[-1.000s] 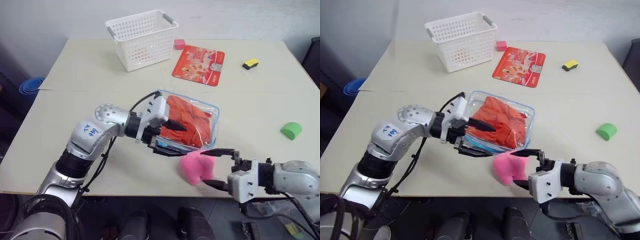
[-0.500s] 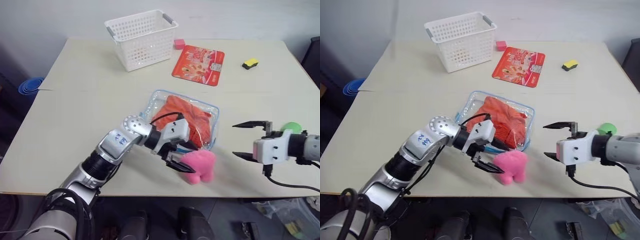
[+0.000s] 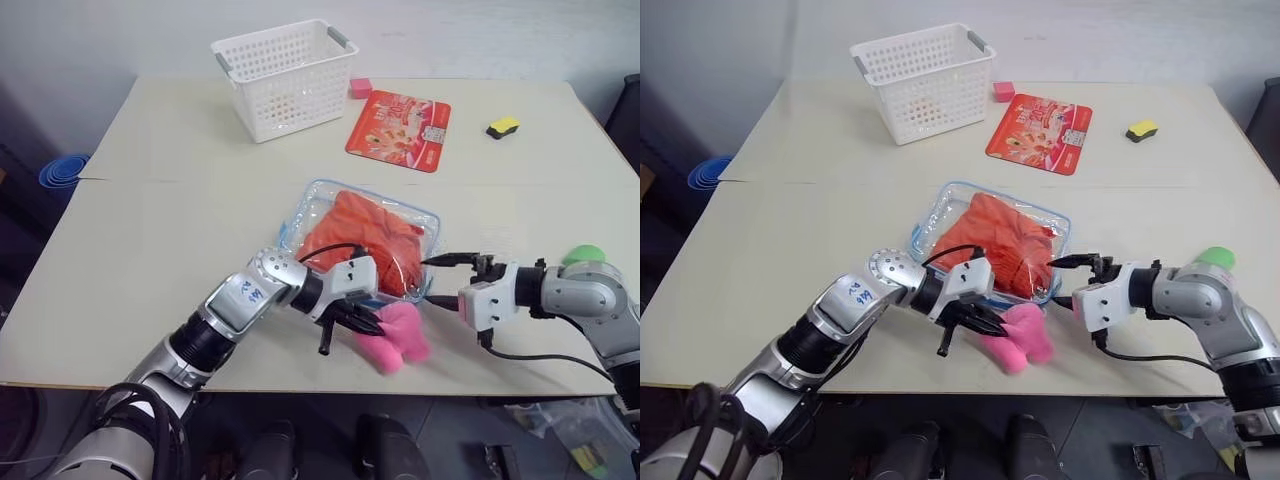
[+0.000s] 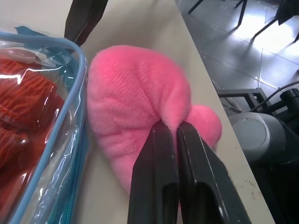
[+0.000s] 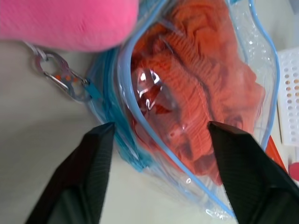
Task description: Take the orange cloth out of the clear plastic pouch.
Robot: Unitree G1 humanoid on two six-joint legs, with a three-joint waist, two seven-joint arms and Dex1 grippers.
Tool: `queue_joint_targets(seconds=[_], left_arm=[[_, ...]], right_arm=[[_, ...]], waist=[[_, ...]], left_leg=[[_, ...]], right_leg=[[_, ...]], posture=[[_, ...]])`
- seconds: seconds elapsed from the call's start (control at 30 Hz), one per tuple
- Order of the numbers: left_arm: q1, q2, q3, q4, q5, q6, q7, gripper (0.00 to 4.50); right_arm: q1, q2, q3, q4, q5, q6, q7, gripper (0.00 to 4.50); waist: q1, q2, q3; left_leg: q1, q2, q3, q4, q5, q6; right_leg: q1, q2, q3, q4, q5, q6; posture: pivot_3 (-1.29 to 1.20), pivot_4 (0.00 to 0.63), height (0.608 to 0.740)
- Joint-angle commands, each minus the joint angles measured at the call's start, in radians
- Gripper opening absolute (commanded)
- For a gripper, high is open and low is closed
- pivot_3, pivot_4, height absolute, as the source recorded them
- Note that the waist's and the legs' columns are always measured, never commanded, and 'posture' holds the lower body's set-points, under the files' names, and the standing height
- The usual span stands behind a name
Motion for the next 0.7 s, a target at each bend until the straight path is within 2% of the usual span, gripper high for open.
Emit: queue_joint_targets(seconds=[0.03,0.2,0.23,0.47,0.7], left_arm=[[0.007,-0.010,0.013,-0.033,0.001,0.013,0.016,0.00],[0.012,-0.012,0.032,-0.047,-0.015,0.034,0.026,0.00],[0.012,-0.015,0.040,-0.047,-0.020,0.042,0.032,0.00],[0.019,-0.034,0.112,-0.067,-0.055,0.109,0.089,0.00],[0.115,0.102,0.239,-0.204,-0.096,0.190,0.119,0.00]], right_arm=[[-0.013,0.020,0.002,-0.016,0.034,-0.011,-0.012,1.89],[-0.007,0.033,0.015,-0.007,0.036,-0.019,-0.007,0.23],[-0.006,0.033,0.019,-0.003,0.032,-0.025,-0.006,0.01],[-0.013,0.035,0.036,0.031,-0.014,-0.039,-0.033,0.01],[-0.089,-0.033,0.008,0.219,-0.062,-0.136,-0.064,0.01]], waist=[[0.000,0.000,0.000],[-0.001,0.000,0.000],[-0.001,0.000,0.000],[-0.001,0.000,0.000],[-0.013,0.000,0.000]], left_leg=[[0.000,0.000,0.000,0.000,0.000,0.000],[0.000,0.000,0.000,0.000,0.000,0.000],[0.000,0.000,0.000,0.000,0.000,0.000],[0.000,0.000,0.000,0.000,0.000,0.000],[0.000,0.001,0.000,0.000,0.000,0.000]], right_leg=[[0.000,0.000,0.000,0.000,0.000,0.000],[0.000,0.000,0.000,0.000,0.000,0.000],[0.000,0.000,0.000,0.000,0.000,0.000],[0.000,0.000,0.000,0.000,0.000,0.000],[0.000,0.000,0.000,0.001,0.000,0.000]], posture=[[0.00,0.150,0.740],[0.00,0.150,0.740],[0.00,0.150,0.740],[0.00,0.150,0.740],[0.00,0.150,0.740]])
